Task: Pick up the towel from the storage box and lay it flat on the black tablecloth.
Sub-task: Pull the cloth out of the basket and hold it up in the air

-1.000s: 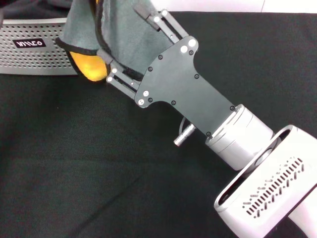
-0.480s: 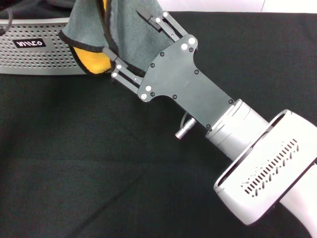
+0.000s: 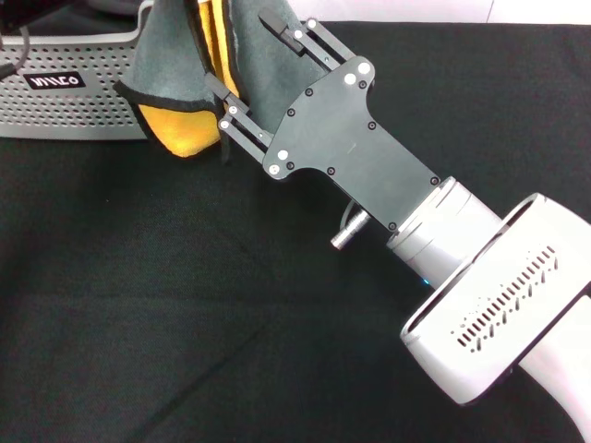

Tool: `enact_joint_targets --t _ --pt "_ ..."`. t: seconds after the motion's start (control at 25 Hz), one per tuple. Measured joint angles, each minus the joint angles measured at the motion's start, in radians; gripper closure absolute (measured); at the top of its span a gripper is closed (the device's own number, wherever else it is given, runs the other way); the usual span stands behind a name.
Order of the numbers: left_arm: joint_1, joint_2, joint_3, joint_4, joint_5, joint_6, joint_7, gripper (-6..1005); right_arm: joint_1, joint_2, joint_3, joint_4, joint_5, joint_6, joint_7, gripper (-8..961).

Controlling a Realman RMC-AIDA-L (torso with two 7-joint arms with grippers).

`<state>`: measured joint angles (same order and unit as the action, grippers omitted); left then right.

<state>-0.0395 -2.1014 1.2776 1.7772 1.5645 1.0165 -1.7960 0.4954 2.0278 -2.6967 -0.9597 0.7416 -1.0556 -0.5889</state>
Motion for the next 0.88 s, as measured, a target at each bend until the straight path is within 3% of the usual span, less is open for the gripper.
enact_joint_targets --t 0.56,0.68,0.88 --pt "0.003 0.000 0.001 -0.020 -0.002 0.003 0.011 979 -0.012 0.000 -0.014 0.026 0.003 -0.037 0.027 370" --pt "0.006 0.000 0.002 -0.020 -0.007 0.004 0.014 979 -0.006 0.000 -0.014 0.033 0.003 -0.039 0.039 557" --pt "0.010 0.000 0.003 -0.020 -0.012 0.005 0.023 978 -0.003 0.000 -0.014 0.038 -0.001 -0.040 0.039 722"
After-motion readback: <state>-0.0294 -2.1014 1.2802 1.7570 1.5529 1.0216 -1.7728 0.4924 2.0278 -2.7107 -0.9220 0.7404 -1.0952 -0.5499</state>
